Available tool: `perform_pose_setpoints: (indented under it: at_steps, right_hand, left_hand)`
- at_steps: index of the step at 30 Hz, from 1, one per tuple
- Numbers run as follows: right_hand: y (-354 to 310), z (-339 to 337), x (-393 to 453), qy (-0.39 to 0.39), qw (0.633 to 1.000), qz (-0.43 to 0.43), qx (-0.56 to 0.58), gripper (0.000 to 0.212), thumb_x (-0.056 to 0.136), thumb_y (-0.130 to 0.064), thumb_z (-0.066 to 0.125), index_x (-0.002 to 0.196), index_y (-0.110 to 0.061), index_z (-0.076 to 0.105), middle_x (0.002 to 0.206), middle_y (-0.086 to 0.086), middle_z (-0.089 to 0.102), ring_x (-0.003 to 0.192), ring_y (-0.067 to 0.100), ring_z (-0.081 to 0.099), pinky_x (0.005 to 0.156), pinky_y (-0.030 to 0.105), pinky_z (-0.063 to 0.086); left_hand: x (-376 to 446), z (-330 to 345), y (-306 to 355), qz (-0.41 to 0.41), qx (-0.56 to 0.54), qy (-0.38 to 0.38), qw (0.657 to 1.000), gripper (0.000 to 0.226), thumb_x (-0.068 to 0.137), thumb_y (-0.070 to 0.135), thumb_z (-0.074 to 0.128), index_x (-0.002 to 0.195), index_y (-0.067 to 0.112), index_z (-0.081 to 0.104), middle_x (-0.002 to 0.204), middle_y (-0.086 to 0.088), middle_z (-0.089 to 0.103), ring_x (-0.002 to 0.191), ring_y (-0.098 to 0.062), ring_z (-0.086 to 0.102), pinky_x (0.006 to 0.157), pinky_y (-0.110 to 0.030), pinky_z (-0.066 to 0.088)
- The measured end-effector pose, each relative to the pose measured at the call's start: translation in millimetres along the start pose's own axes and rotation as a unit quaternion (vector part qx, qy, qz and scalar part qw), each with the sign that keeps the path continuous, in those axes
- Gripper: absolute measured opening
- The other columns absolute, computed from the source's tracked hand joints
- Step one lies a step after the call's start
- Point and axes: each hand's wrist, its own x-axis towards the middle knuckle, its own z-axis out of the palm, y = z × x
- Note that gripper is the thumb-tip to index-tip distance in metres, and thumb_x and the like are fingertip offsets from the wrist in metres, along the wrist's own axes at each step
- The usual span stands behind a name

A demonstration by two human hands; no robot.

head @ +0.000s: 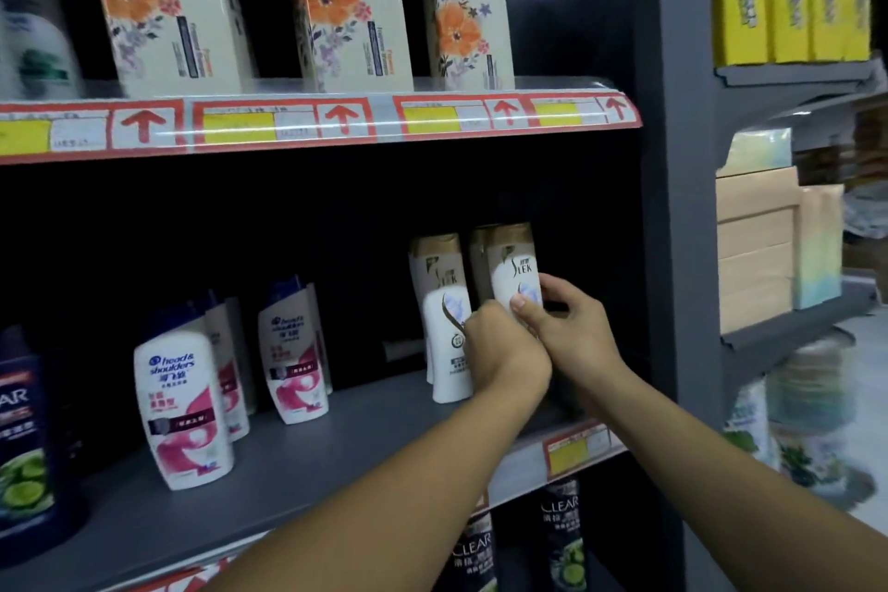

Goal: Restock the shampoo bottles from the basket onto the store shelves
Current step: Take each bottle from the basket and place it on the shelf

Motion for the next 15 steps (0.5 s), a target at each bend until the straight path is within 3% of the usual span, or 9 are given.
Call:
perform_pose_setpoints:
  at_steps: [3,5,7,9,11,13,15]
  right_hand:
    - [-6,-4,-6,-0.009,1.000,0.015,0.001,0.042,0.088,-0.026,0.078,0.128,-0.022,0.066,0.120,-0.003,0.072,0.104,0.015,0.071,0.087,0.033,0.059]
    - [-14,-10,-15,0.004,0.999,0.038,0.006,0.056,0.087,-0.038,0.077,0.138,-0.025,0.057,0.132,-0.010,0.060,0.118,0.012,0.062,0.090,0.028,0.053]
    - [-26,-15,-32,0.054,0.997,0.045,0.008,0.063,0.089,-0.046,0.072,0.144,-0.023,0.050,0.137,-0.009,0.054,0.128,0.012,0.053,0.098,0.028,0.046]
    - [-40,-18,-63,0.108,0.994,0.021,0.008,0.052,0.094,-0.043,0.066,0.141,-0.023,0.054,0.139,-0.008,0.058,0.129,0.012,0.055,0.104,0.032,0.046]
    - [-53,-13,-104,0.139,0.990,-0.003,0.033,0.036,0.098,-0.037,0.061,0.131,-0.023,0.061,0.127,-0.009,0.065,0.118,0.007,0.060,0.096,0.028,0.050]
    - [-61,-2,-148,0.152,0.986,0.012,0.062,0.021,0.099,-0.030,0.060,0.117,-0.025,0.069,0.112,-0.010,0.072,0.107,0.006,0.066,0.092,0.032,0.054]
    - [-62,14,-195,0.134,0.986,0.049,0.089,0.013,0.099,-0.024,0.061,0.105,-0.024,0.073,0.099,-0.005,0.076,0.098,0.011,0.071,0.090,0.038,0.057]
  left_hand:
    - [-10,-5,6,-0.013,-0.004,-0.003,1.000,0.020,0.096,0.027,0.059,0.081,0.014,0.056,0.093,-0.007,0.068,0.080,-0.026,0.065,0.066,-0.033,0.054]
    - [-26,-9,10,-0.014,-0.004,0.006,1.000,0.005,0.090,0.017,0.063,0.089,0.013,0.060,0.093,-0.006,0.068,0.083,-0.025,0.068,0.069,-0.038,0.060]
    - [-44,-15,13,0.006,-0.012,0.007,1.000,0.015,0.084,0.011,0.063,0.096,0.018,0.061,0.093,0.000,0.067,0.082,-0.021,0.069,0.069,-0.040,0.062]
    - [-66,-28,16,0.031,-0.032,-0.010,0.999,0.022,0.085,0.011,0.062,0.104,0.021,0.060,0.089,0.010,0.058,0.081,-0.012,0.064,0.070,-0.031,0.059]
    - [-91,-48,16,0.041,-0.093,-0.053,0.993,0.030,0.089,0.015,0.063,0.117,0.025,0.059,0.092,0.017,0.051,0.084,0.000,0.056,0.073,-0.018,0.050]
    - [-114,-77,7,0.032,-0.166,-0.108,0.980,0.033,0.091,0.016,0.067,0.119,0.034,0.062,0.100,0.023,0.058,0.091,0.008,0.057,0.075,-0.007,0.043]
    - [-139,-108,-15,0.027,-0.196,-0.145,0.969,0.041,0.092,0.010,0.067,0.124,0.034,0.063,0.113,0.025,0.065,0.103,0.011,0.060,0.085,-0.006,0.048]
